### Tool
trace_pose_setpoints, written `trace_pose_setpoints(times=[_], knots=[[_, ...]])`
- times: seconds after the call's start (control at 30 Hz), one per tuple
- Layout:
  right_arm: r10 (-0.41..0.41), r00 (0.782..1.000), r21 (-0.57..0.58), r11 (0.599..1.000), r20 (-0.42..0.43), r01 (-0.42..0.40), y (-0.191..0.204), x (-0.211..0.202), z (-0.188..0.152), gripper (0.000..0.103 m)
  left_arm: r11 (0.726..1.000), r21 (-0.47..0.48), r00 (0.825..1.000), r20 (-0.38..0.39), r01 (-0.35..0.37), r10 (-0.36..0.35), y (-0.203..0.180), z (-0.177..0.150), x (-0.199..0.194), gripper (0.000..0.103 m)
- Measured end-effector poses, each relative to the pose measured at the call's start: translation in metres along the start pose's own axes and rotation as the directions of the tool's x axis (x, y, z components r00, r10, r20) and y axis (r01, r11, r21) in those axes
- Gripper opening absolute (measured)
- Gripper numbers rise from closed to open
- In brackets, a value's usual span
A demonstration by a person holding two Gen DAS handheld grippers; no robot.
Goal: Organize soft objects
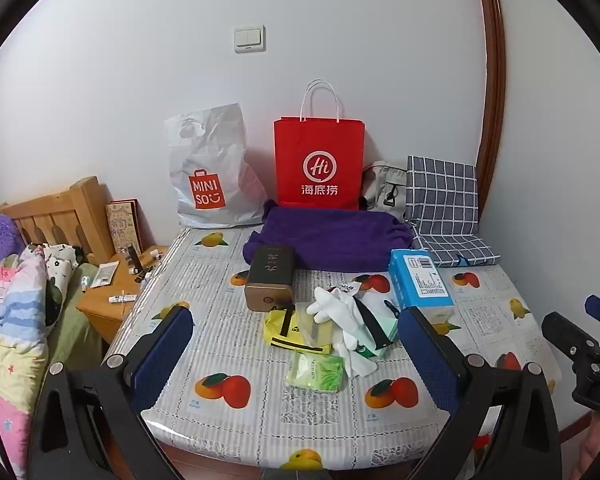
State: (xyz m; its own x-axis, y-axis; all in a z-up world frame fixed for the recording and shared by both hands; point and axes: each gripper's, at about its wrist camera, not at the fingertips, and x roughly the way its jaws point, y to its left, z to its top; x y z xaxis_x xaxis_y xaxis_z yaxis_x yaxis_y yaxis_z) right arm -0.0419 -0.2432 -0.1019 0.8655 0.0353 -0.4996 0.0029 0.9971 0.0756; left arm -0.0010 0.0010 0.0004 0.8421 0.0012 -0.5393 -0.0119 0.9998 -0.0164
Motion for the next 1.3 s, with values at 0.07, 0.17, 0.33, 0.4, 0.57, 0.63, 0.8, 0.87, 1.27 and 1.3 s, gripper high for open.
trace_pose_setpoints(times=[0.07, 0.17, 0.33, 0.4, 0.57, 0.63, 0.8, 0.87, 1.27, 1.3], knots=[[0.007, 1.000, 0.005, 1.000, 0.004, -0.007, 0.000, -0.001, 0.000, 0.102, 0.999, 0.026, 0.999, -0.022, -0.025, 0.026, -0.004, 0.001, 0.002, 0.103], [0.009, 1.000, 0.009, 1.000, 0.005, -0.009, 0.000, 0.000, 0.001, 0.102, 0.999, 0.025, 0.999, -0.019, -0.035, 0.036, -0.005, 0.001, 0.002, 0.103], [0.014, 1.000, 0.013, 1.000, 0.008, -0.014, 0.004, -0.001, 0.001, 0.102, 1.000, 0.016, 0.999, -0.017, -0.027, 0.027, -0.004, 0.004, 0.002, 0.103], [0.016, 1.000, 0.014, 1.000, 0.008, -0.016, 0.005, -0.001, 0.001, 0.102, 0.999, 0.018, 0.999, -0.018, -0.028, 0.028, -0.003, 0.006, 0.003, 0.103], [0.019, 1.000, 0.018, 1.000, 0.011, -0.020, 0.004, -0.003, -0.001, 0.102, 1.000, 0.017, 1.000, -0.012, -0.026, 0.026, 0.000, 0.007, 0.000, 0.103], [0.022, 1.000, 0.018, 1.000, 0.010, -0.022, 0.004, -0.003, -0.001, 0.102, 1.000, 0.016, 1.000, -0.011, -0.025, 0.025, 0.000, 0.007, -0.001, 0.103], [0.028, 0.999, 0.023, 0.999, 0.017, -0.028, 0.004, -0.005, -0.001, 0.102, 1.000, 0.015, 1.000, -0.005, -0.023, 0.024, 0.001, 0.004, -0.001, 0.103], [0.029, 0.999, 0.024, 0.999, 0.019, -0.029, 0.004, -0.006, -0.001, 0.102, 1.000, 0.016, 1.000, -0.006, -0.024, 0.024, 0.001, 0.005, -0.001, 0.103], [0.030, 0.999, 0.023, 0.999, 0.023, -0.031, 0.006, -0.010, 0.000, 0.102, 0.999, 0.018, 0.999, 0.002, -0.037, 0.037, 0.002, 0.005, -0.004, 0.103], [0.030, 0.999, 0.023, 0.999, 0.024, -0.030, 0.006, -0.010, 0.000, 0.102, 0.999, 0.018, 0.999, 0.003, -0.037, 0.037, 0.003, 0.006, -0.006, 0.103]])
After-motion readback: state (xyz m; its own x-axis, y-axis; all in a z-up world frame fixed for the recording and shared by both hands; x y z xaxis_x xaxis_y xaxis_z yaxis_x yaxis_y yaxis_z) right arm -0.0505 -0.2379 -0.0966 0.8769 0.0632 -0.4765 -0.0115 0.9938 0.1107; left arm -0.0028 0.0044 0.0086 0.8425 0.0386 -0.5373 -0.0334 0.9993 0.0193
